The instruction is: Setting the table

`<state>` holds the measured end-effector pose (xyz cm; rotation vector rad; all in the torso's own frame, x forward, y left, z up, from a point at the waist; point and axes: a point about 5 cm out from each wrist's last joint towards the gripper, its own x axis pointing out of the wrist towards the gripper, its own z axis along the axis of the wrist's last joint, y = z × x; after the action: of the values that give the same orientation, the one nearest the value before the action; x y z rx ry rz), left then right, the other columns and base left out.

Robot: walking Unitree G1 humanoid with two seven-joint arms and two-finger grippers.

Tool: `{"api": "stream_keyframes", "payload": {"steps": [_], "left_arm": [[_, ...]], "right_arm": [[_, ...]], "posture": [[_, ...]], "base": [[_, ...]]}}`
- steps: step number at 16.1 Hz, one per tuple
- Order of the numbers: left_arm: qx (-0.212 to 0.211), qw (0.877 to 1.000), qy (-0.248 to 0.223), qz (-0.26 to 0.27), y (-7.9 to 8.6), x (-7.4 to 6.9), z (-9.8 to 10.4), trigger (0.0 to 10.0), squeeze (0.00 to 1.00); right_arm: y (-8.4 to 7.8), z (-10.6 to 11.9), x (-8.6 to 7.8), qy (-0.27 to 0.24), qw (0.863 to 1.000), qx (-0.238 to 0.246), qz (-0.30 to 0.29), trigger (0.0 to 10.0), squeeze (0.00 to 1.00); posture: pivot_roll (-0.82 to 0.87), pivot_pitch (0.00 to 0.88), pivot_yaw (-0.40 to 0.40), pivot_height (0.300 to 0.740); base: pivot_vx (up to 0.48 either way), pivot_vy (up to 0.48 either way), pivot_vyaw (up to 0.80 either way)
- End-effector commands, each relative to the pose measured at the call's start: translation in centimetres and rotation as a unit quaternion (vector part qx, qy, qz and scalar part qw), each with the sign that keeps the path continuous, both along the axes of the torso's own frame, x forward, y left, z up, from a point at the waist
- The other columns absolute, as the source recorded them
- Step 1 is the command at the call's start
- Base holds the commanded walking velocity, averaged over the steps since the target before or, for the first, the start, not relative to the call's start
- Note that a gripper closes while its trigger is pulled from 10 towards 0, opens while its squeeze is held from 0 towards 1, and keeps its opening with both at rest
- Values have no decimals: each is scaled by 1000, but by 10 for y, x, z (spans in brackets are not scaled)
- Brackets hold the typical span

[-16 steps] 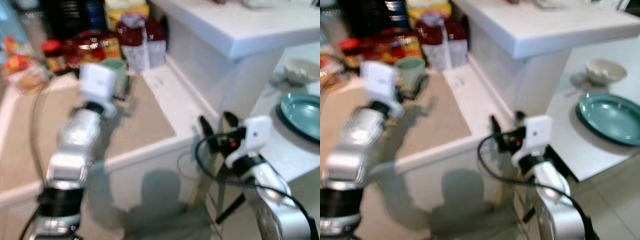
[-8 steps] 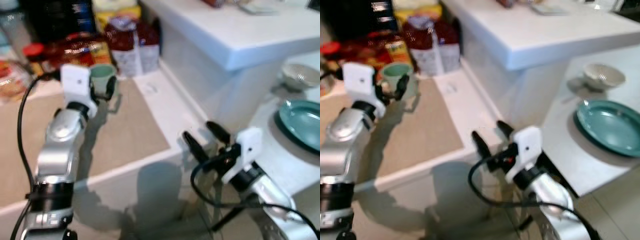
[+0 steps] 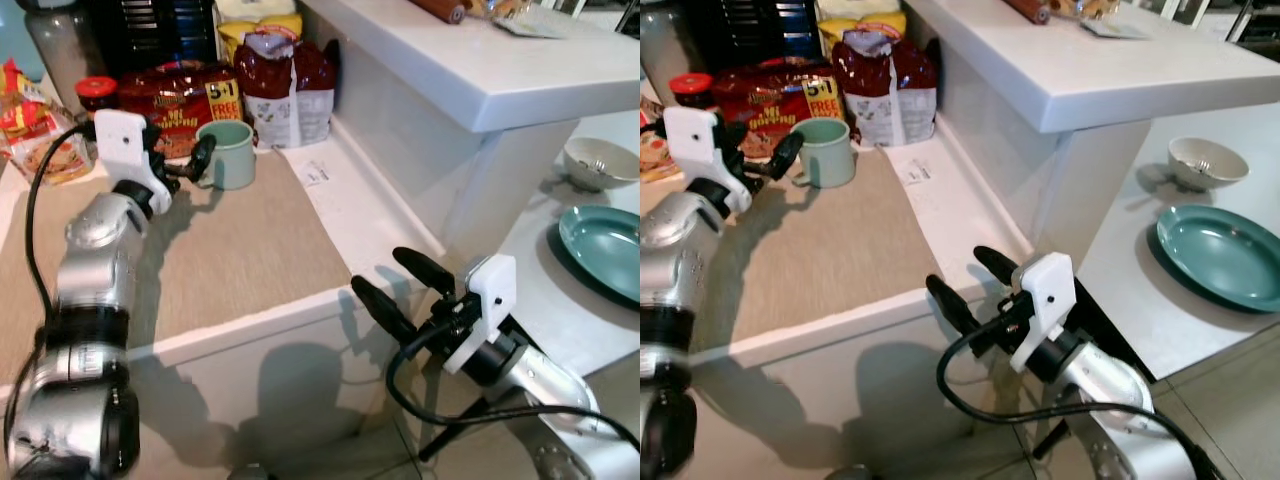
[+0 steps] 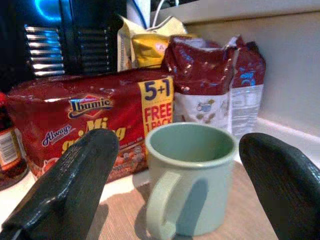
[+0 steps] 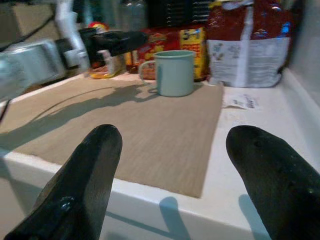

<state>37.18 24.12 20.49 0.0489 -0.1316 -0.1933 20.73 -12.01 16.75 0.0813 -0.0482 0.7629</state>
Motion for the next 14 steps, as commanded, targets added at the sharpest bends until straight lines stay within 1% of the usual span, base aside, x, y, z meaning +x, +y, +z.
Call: {"api": "stream_keyframes", "payload": {"steps": [1,2,4,5,6,8,10,12,14], "left_arm": [[16,1000,-6,-8,-1,3,3,10000,0],[4,1000,-5,-20,-1,8,4,10000,0],[-24,997,-3,-71,-5,11,3,10000,0],[-23,996,1,-86,-6,12,1,10000,0],[-7,995,6,-97,-7,12,-2,10000,0],[7,993,23,-111,-8,12,-6,10000,0],[16,994,29,-107,-5,12,-8,10000,0],[17,996,23,-88,4,12,-6,10000,0],[3,997,13,-77,13,10,-3,10000,0]], "right_arm": [[-3,4,1,-5,1000,-3,3,10000,0],[-4,5,1,-5,1000,-5,9,10000,0],[-7,4,-1,-3,1000,-12,14,10000,0],[-7,4,-1,-2,1000,-14,15,10000,0],[-8,4,-2,-1,1000,-16,16,10000,0],[-9,4,-3,-1,1000,-17,16,10000,0],[-9,4,-3,-1,1000,-18,18,10000,0],[-9,5,-4,-1,999,-21,26,10000,0],[-9,4,-4,2,999,-23,32,10000,0]], "posture": [[25,0,-25,740],[8,0,-18,740],[-3,0,-11,740],[-7,0,-7,740],[-10,0,-5,740],[-11,0,-3,740],[-11,0,-4,740],[-8,0,-7,740],[-5,0,-13,740]], "base": [[0,0,0],[0,0,0],[0,0,0],[0,0,0],[0,0,0],[0,0,0],[0,0,0],[0,0,0],[0,0,0]]}}
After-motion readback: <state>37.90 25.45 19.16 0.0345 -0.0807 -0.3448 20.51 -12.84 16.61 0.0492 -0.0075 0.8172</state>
